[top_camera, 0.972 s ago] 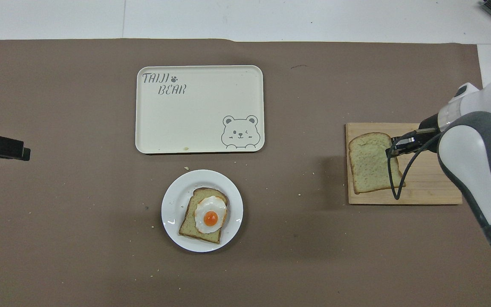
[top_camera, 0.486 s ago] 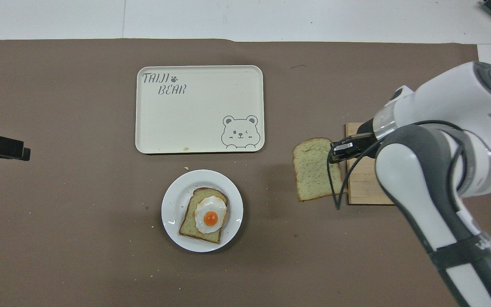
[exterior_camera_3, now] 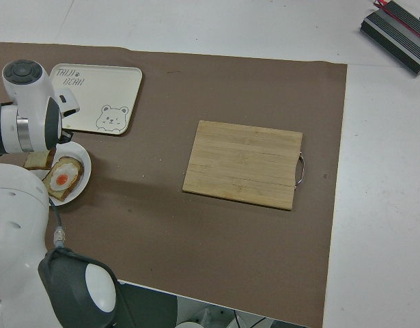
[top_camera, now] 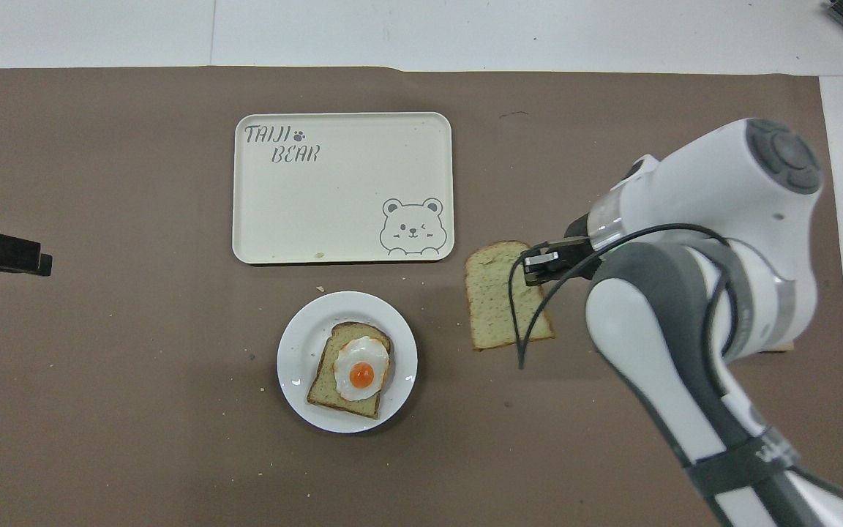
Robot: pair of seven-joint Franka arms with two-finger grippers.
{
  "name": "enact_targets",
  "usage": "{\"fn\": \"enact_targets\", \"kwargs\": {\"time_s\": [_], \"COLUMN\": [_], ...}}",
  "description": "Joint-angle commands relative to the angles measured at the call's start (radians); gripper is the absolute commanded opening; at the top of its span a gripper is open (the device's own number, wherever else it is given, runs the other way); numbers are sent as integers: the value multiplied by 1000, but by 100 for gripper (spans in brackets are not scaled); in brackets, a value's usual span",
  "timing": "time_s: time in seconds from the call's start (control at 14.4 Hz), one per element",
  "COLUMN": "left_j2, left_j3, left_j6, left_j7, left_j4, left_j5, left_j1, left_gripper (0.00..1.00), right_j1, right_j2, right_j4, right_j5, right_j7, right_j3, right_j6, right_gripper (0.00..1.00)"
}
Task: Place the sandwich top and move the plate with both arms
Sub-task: 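Lift the bread slice with the right gripper toward the egg plate, then lay the bread slice on the egg toast and open the right gripper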
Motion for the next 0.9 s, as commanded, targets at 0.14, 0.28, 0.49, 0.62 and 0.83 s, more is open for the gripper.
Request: {"fn": "enact_targets", "kwargs": {"time_s": [0.14, 0.28, 0.49, 0.62, 0.83], "left_j2": [-33, -33, -31, -31, -31], "left_j3": [9, 9, 11, 9, 11], "left_j6": [0, 5, 11, 49, 89], "left_j7": [50, 98, 169, 178, 248], "left_j4": [-56, -79, -120, -163, -230], "left_j5": [-78, -131, -208, -251, -321], "left_j1": [24, 56, 92, 96, 125], "left_gripper": [100, 100, 100, 100, 100], "right_j1": [58, 61, 61, 45, 0], "right_j2": [-5, 2, 3, 9, -1], "right_j4": [-112, -129, -157, -154, -128], "right_j5": [29, 27, 27, 24, -67], "right_j7": [-12, -21, -61, -56, -58], "right_j3": [-6, -6, -6, -7, -21], "right_j6": [69, 73, 106, 95, 93], "right_gripper": [0, 0, 0, 66, 100]}}
